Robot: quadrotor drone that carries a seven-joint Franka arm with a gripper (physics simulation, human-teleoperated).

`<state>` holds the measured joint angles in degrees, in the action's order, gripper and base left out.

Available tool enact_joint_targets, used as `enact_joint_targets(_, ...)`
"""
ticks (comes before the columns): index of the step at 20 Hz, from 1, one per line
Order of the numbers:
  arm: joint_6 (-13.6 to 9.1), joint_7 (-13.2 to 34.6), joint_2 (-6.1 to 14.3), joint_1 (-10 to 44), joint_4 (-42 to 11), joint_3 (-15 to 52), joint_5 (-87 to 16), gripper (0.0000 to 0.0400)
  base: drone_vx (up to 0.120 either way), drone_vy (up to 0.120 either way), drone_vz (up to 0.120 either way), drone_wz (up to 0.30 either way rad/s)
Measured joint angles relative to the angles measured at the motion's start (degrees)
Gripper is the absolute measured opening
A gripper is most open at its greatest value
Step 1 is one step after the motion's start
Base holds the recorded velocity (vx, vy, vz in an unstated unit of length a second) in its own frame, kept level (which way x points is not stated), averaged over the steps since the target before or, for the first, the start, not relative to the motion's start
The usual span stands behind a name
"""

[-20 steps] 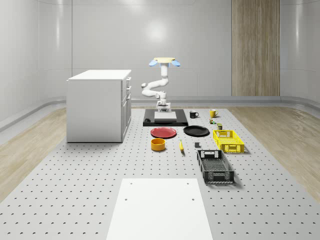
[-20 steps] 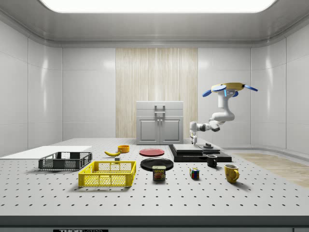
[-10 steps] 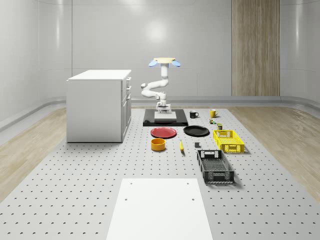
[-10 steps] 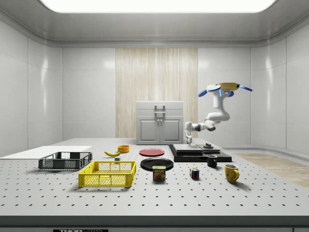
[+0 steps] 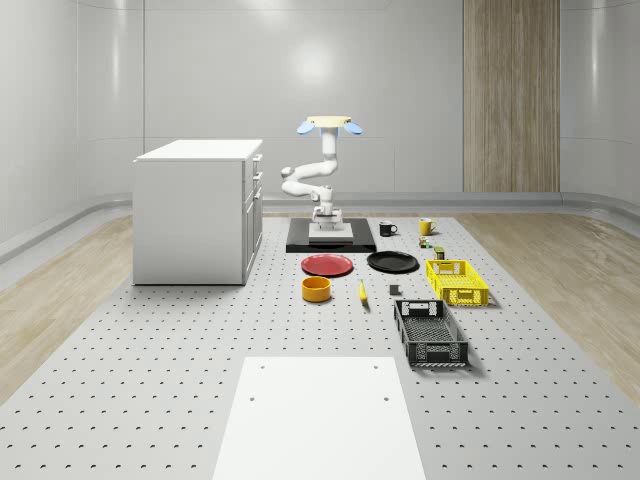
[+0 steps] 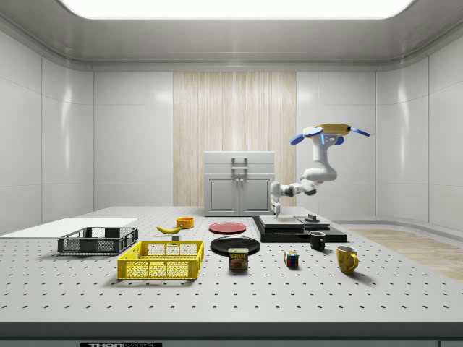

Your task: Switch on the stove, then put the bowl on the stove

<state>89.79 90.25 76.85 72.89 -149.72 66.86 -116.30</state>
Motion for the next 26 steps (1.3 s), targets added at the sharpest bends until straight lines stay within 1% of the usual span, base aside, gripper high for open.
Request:
enact_joint_targets(3,0.33,0.14,0.37,0.17,0.03,0.02,0.19,0.04,0.12,0.0,0.013,0.0)
enact_joint_targets(6,0.65,0.27,0.73,0.33,0.06,0.04,0.38,0.04,0.12,0.0,0.107,0.0)
enact_joint_targets(18,1.83,0.75,2.04,0.93,0.17,0.11,1.05,0.04,0.12,0.0,0.0,0.0)
enact_joint_targets(21,2.1,0.85,2.34,1.07,0.2,0.12,1.2,0.04,0.12,0.0,0.08,0.0)
enact_joint_targets(26,2.54,1.02,2.82,1.29,0.23,0.14,1.44,0.04,0.12,0.0,0.0,0.0)
